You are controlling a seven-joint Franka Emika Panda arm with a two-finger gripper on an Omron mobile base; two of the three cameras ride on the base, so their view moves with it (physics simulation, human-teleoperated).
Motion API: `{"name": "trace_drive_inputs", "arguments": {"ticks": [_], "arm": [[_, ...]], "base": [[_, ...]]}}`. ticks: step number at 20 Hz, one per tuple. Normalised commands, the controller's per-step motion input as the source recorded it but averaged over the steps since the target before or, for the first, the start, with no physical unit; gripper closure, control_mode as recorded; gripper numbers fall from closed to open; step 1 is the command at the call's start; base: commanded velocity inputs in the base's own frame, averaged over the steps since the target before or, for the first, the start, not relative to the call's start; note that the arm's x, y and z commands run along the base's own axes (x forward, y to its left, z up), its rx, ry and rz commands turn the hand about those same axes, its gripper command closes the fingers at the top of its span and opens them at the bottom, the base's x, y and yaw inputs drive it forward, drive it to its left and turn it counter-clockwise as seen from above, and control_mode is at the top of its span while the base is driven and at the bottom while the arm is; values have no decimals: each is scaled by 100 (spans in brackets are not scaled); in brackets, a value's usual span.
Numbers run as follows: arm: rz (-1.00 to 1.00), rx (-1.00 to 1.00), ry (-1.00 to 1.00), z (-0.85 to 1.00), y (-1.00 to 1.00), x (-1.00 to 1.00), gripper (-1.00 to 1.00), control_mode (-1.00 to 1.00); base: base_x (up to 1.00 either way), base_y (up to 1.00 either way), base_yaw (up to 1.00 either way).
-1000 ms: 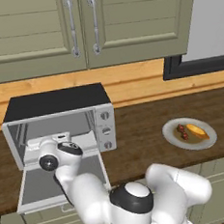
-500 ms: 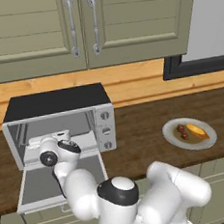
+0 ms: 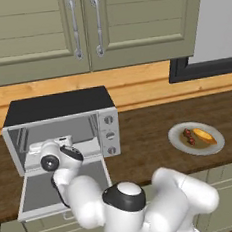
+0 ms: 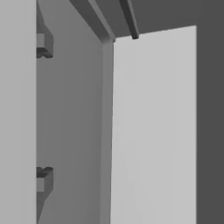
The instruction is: Pick up the kebab skewer and baguette bread, and place them inside the toaster oven. Close the toaster oven door and start by setting the timer.
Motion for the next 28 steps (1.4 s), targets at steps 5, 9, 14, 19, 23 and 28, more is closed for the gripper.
{"name": "trace_drive_inputs", "arguments": {"ticks": [5,9,14,19,23,28], "arm": [[0,0,19,-62,-4,-89,-100,-100],[0,0,29,-43,-14,-100,-100,-100],[0,0,48,-32,-20,-98,-100,-100],[0,1,44,3,-16,-68,-100,-100],[0,5,4,100,-57,-70,-100,-100],[0,6,0,60,-94,-100,-100,-100]], "base": [[0,0,0],[0,0,0],[0,0,0],[0,0,0],[0,0,0],[0,0,0]]}}
